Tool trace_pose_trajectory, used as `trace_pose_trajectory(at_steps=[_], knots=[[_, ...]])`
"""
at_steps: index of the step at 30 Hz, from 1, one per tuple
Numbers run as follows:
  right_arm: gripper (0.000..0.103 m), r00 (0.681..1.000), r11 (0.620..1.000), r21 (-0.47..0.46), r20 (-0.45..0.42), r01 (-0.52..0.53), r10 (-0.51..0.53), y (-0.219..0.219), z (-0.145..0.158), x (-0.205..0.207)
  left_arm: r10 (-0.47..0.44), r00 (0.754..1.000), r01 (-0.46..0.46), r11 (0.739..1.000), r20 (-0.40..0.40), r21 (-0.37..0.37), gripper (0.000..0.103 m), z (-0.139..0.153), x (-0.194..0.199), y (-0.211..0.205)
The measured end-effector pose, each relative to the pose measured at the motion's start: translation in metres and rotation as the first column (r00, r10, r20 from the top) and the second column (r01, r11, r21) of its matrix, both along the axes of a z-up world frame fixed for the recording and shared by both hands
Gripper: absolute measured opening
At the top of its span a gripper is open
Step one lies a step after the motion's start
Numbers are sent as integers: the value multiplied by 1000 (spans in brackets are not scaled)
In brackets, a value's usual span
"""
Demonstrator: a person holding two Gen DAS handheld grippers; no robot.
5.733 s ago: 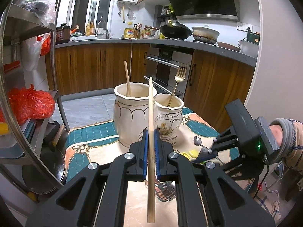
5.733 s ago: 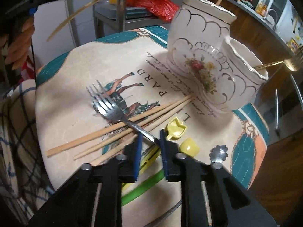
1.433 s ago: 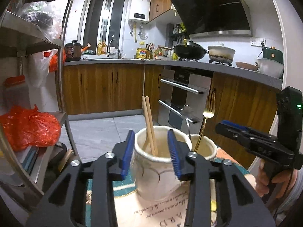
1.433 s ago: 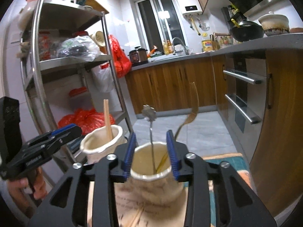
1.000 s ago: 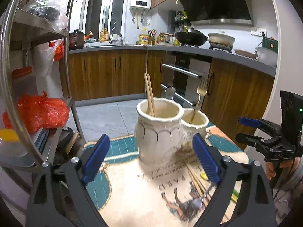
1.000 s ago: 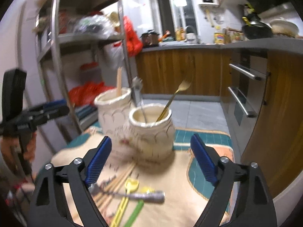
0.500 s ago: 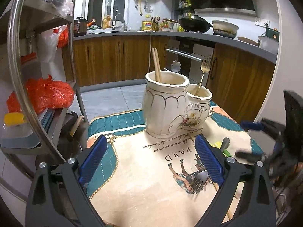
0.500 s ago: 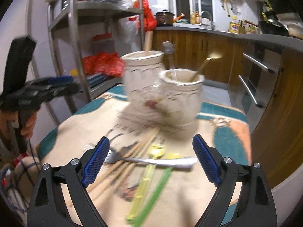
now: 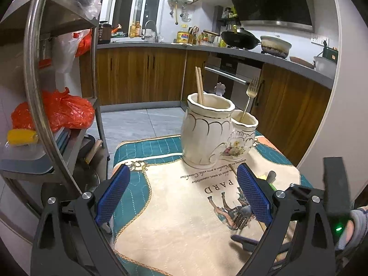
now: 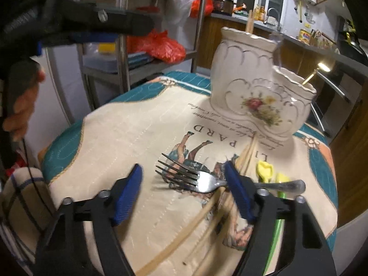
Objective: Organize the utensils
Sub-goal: 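Close the right tool on the silver fork and lift it off the cloth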
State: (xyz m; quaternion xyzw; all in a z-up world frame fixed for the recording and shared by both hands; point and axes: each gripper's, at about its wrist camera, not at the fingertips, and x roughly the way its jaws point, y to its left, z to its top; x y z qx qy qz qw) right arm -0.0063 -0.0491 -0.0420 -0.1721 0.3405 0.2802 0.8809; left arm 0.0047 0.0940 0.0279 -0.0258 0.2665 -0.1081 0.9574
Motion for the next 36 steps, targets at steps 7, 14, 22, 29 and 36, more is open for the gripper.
trace_pose_trajectory(at_steps=[7, 14, 22, 29, 36], knots=[[21, 999, 994, -105, 37, -10, 14, 15, -7, 3, 17, 1000, -16, 1000, 5, -24, 92, 2, -4, 12], [10, 991, 997, -83, 133, 11, 0, 1, 14, -1, 6, 1000, -6, 1000, 0, -29, 92, 3, -4, 9], [3, 966, 991, 84, 227, 103, -119, -59, 84, 2, -55, 998, 55, 998, -37, -11, 92, -4, 1, -20], [3, 964, 942, 266, 112, 205, -241, -121, 111, 29, -140, 980, 139, 990, -141, -12, 79, -22, 10, -60], [3, 964, 911, 348, 61, 221, -257, -142, 114, 34, -209, 922, 207, 977, -325, -41, 36, -57, 18, -97]])
